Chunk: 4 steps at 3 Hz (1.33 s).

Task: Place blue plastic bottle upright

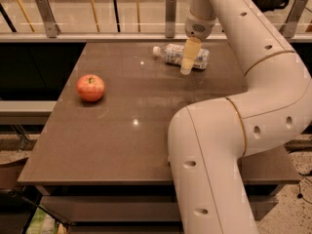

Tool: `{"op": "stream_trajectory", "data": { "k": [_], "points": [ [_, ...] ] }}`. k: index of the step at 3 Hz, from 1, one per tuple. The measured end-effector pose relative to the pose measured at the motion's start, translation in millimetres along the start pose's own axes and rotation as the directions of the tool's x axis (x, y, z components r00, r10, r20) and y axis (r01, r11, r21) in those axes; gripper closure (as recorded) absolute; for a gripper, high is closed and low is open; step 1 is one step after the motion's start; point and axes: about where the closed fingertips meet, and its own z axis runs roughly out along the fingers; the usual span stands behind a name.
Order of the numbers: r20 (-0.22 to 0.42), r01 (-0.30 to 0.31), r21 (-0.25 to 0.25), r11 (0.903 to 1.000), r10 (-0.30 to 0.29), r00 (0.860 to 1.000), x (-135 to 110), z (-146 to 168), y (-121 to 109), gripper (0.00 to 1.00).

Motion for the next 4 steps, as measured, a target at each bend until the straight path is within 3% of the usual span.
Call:
{"op": "stream_trajectory", "data": {
  "k": [3, 4],
  "points": [
    [-0.058, 0.026, -0.05, 0.9984, -0.029, 0.998, -6, 30, 4, 0.0],
    [-0.041, 0.026, -0.017, 0.9995, -0.027, 0.999, -11, 34, -6, 0.18]
  ]
}}
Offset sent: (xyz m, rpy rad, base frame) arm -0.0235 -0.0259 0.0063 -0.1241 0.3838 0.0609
